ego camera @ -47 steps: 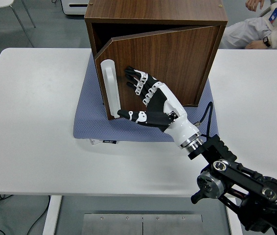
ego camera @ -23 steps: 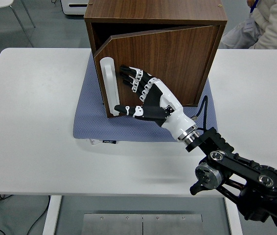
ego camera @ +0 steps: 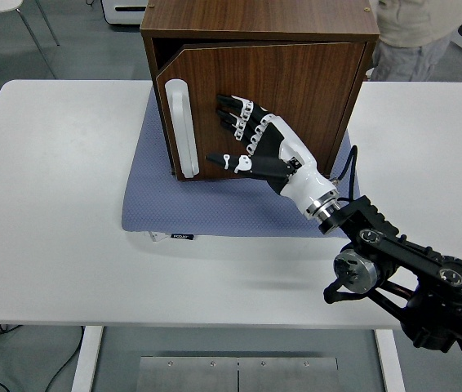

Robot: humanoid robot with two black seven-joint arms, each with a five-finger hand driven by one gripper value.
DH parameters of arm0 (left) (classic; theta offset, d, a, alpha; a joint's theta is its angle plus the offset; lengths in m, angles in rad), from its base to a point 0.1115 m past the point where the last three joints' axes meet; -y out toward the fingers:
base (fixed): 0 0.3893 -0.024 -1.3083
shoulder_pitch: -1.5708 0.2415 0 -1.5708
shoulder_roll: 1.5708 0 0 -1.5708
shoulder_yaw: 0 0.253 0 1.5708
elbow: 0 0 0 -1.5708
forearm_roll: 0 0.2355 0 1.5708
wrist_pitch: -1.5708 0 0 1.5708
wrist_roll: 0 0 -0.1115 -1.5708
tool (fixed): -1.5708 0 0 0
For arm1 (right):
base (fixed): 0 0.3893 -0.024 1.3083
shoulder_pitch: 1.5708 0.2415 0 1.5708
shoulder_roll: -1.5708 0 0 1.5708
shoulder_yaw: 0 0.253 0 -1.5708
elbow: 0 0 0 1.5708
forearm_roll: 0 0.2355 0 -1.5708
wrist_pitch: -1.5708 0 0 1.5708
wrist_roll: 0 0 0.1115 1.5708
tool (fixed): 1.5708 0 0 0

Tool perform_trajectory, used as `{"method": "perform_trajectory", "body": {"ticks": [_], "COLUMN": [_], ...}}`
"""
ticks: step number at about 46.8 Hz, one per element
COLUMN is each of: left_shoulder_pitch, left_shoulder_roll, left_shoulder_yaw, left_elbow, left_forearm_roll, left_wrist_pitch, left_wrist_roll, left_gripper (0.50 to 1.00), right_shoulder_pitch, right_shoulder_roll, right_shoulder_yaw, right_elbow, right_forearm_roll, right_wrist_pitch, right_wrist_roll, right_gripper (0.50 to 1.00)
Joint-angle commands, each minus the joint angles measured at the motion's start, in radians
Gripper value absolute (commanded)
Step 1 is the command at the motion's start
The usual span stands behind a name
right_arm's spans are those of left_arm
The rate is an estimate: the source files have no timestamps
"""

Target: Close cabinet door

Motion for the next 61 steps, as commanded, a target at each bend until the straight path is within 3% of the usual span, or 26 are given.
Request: {"method": "perform_trajectory", "body": {"ticks": [1,27,43,61], "left_shoulder_pitch": [0.0,0.0,0.0,0.0], "left_shoulder_roll": [0.0,0.0,0.0,0.0], "left_shoulder_yaw": [0.0,0.0,0.0,0.0], "left_elbow": [-0.001,-0.001,-0.001,0.001], "left_forearm_roll": [0.0,0.0,0.0,0.0], "left_wrist_pitch": [0.0,0.0,0.0,0.0], "left_wrist_roll": [0.0,0.0,0.0,0.0], "left_gripper": [1.0,1.0,1.0,1.0], "right_shoulder_pitch": [0.011,0.065,0.033,-0.024], "right_shoulder_roll": [0.0,-0.04,-0.043,-0.131], "right_shoulder_yaw": [0.0,0.018,0.007,0.01], "right_elbow": [-0.007,-0.024,0.008,0.083], "right_forearm_roll": [0.021,0.142,0.071,0.021], "right_wrist_pitch": [0.0,-0.057,-0.035,0.0], "right_wrist_roll": [0.0,-0.011,0.02,0.076], "right_gripper": [1.0,1.0,1.0,1.0]}}
